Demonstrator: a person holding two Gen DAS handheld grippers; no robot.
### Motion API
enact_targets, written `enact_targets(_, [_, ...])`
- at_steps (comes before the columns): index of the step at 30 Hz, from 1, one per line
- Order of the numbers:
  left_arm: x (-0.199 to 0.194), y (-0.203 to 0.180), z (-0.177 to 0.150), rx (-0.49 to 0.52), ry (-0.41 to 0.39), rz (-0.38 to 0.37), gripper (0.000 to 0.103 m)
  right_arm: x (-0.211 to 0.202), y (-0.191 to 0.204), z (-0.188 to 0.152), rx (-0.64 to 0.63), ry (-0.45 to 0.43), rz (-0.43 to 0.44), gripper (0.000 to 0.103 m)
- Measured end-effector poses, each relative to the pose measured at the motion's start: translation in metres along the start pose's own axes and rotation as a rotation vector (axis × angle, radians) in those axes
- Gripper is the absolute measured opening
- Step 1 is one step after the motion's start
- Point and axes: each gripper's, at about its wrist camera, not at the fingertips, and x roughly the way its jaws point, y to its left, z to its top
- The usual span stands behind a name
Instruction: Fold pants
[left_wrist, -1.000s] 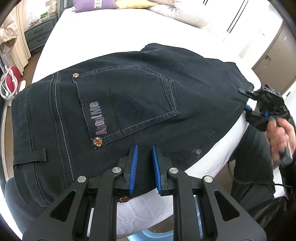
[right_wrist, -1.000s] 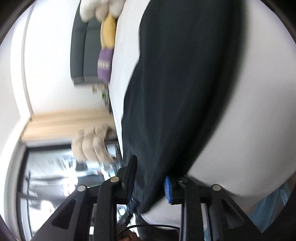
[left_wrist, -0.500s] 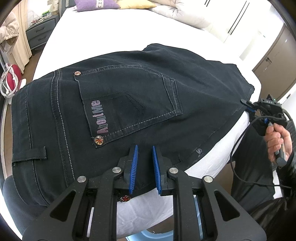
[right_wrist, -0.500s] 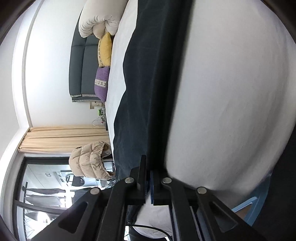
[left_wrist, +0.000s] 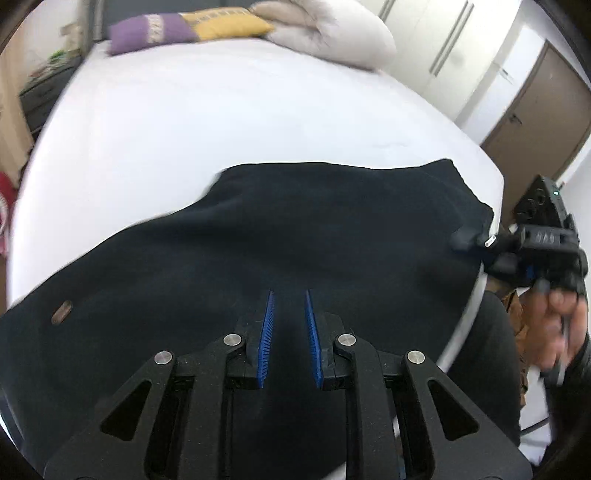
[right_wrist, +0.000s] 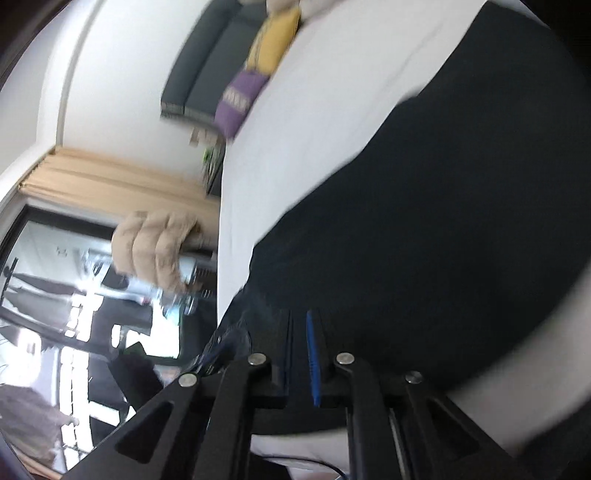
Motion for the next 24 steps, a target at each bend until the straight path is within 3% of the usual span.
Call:
enact_targets(4, [0.05, -0.009, 0.026, 0.045, 0.077, 0.049, 0.016, 0.062, -0.011, 0.01, 0.066, 0.11, 0.022, 0.01])
enact_targets(6, [0.068, 0.001, 0.029, 0.064, 0.114, 0.088, 0.016, 0.073, -0.028, 0.021, 0.102, 0.122, 0.014, 0.0])
enact_targets(9, [0.071, 0.02, 0.027, 0.004, 0.09, 0.018, 0.016, 0.066, -0.048, 0.045, 0.156, 0.082, 0.029, 0.0])
enact_targets(15, [0.075, 0.024, 0.028, 0.006, 0.054, 0.03, 0.016, 0.002, -0.102, 0.12, 0.217, -0.111, -0.056, 0.0])
enact_targets(20, [0.078, 0.027, 0.03, -0.011, 0.042, 0.023, 0.016, -0.067, -0.151, 0.169, 0.28, -0.326, -0.164, 0.0])
enact_targets(24, [0.072, 0.035, 0.026, -0.035, 0.028, 0.01, 0.016, -0.127, -0.166, 0.171, 0.342, -0.492, -0.256, 0.0])
